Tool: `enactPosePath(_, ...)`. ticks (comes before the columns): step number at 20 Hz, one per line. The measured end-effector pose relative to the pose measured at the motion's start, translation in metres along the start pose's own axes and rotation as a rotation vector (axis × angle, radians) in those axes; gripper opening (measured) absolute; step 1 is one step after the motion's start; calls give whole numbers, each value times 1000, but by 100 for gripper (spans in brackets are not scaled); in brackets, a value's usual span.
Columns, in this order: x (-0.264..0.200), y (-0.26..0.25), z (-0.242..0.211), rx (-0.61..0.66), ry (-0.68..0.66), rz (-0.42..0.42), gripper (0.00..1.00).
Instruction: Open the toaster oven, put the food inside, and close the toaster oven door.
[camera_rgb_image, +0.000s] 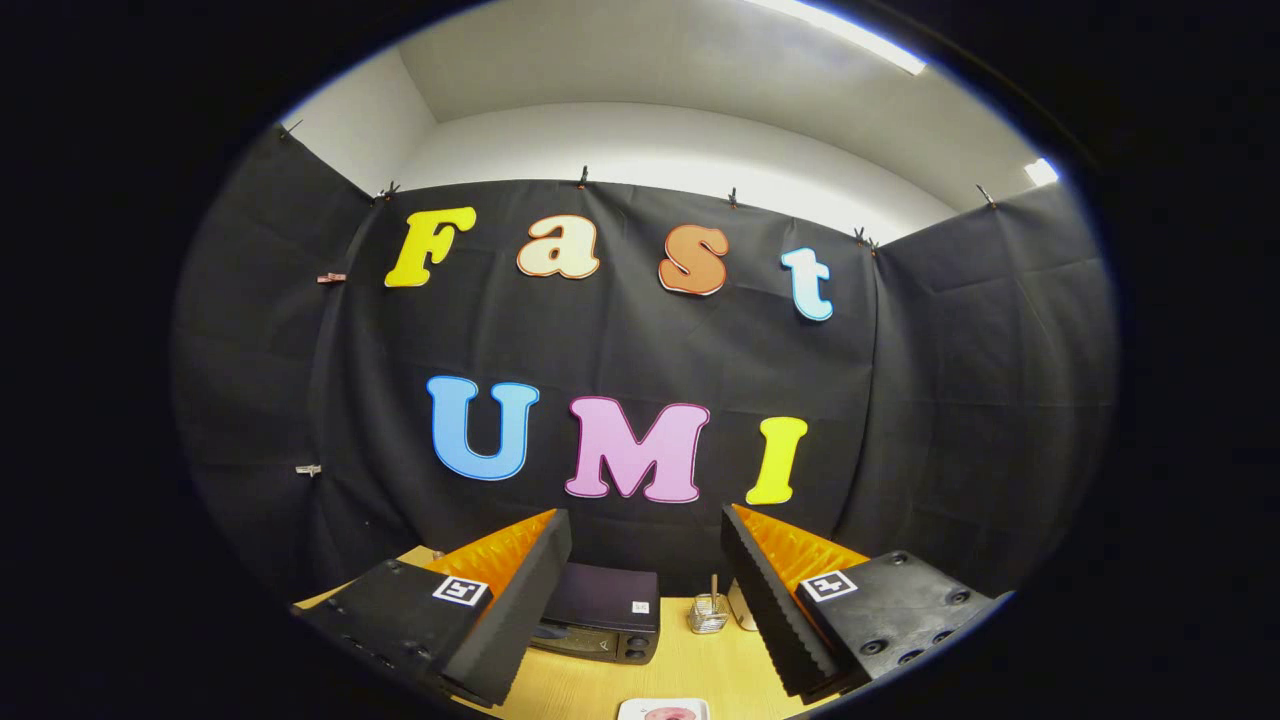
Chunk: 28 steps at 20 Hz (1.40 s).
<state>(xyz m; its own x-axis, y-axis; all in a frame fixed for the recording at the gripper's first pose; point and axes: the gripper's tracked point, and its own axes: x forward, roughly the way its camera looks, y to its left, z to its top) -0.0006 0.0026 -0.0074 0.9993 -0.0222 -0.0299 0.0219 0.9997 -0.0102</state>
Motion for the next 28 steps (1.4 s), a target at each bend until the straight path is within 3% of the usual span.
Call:
enactPosePath(8,19,29,-5,22,-9,18,97)
enactPosePath(12,51,64,-39,43,21,39,97)
enactPosePath(19,115,129,-161,200,153,51,98)
enactPosePath(24,144,148,-262,137,273,19,99)
enactPosePath(28,153,159,-340,147,443,10,99)
